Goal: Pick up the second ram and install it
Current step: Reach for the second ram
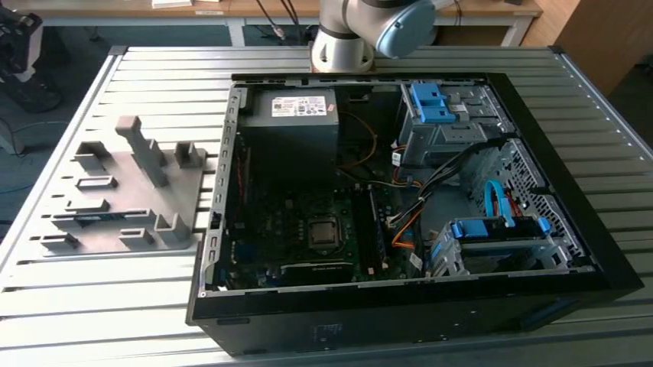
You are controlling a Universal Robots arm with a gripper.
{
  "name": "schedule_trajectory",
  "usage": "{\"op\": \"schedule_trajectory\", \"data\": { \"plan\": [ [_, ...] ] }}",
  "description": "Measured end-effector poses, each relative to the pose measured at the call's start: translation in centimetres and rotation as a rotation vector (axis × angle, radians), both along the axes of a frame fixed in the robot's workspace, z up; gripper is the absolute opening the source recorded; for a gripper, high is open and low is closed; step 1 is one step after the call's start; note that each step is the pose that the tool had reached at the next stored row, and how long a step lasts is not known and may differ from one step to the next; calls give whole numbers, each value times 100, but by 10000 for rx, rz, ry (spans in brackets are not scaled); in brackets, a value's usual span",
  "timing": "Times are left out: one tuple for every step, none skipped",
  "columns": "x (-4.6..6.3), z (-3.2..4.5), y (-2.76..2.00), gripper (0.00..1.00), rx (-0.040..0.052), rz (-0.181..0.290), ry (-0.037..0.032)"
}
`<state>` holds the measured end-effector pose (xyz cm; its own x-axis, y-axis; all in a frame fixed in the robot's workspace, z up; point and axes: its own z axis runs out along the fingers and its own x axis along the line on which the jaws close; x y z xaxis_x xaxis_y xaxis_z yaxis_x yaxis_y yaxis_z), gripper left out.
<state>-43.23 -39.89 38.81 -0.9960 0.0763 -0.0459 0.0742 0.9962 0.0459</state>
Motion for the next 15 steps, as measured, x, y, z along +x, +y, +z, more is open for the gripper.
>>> {"op": "schedule_trajectory", "data": {
  "plan": [
    [-28, -1, 0, 10, 0, 0, 1],
    [-56, -2, 0, 10, 0, 0, 1],
    [-86, -4, 0, 10, 0, -1, 1],
    [-119, -7, 0, 10, 0, 0, -1],
    [-150, -9, 0, 10, 0, 1, 0],
    [-180, -15, 0, 10, 0, 0, 1],
    [-210, -20, 0, 10, 0, 0, 1],
    [-230, -34, 0, 10, 1, 0, -1],
    [-235, -53, 0, 10, 1, 0, -2],
    [-235, -71, 0, 10, 0, 1, 0],
    [-235, -89, 0, 10, 1, 1, 0],
    [-236, -107, 0, 10, 0, 1, 1],
    [-234, -125, 0, 10, 0, 0, 1],
    [-232, -142, 1, 10, -4, -1, 2],
    [-229, -159, 1, 10, -11, -1, 1]
  ]
}}
